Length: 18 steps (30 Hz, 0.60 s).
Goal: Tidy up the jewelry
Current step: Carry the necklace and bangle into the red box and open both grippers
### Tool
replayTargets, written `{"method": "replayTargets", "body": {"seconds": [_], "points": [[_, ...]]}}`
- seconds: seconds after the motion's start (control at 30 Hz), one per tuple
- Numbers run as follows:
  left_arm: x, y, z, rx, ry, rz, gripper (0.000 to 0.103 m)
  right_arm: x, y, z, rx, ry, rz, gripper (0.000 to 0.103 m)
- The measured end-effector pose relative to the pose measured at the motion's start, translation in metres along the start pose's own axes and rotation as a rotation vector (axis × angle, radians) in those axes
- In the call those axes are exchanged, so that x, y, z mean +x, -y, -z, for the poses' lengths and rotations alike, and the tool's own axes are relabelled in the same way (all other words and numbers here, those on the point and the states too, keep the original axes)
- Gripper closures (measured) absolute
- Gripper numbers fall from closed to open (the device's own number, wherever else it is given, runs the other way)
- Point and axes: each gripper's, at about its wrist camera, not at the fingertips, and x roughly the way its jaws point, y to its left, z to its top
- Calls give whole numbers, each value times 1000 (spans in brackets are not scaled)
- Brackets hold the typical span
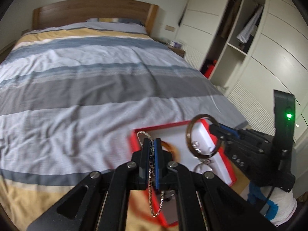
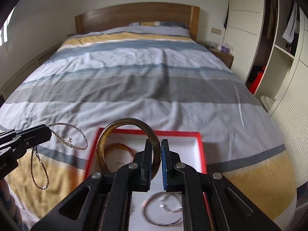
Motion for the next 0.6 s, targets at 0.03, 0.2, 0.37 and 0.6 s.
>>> {"method": "replayTargets", "body": {"seconds": [0.03, 0.2, 0.37, 0.6], "points": [[11, 7, 1, 10, -14, 11, 99, 5, 5, 3, 5, -9, -1, 94], [48, 23, 10, 32, -68, 32, 99, 37, 21, 20, 19, -65, 0, 94], [74, 25, 23, 41, -112, 25, 99, 58, 27, 31, 10, -100, 2, 94], [95, 14, 48, 10, -169, 4, 99, 72, 33, 36, 14, -125, -12, 94]]}}
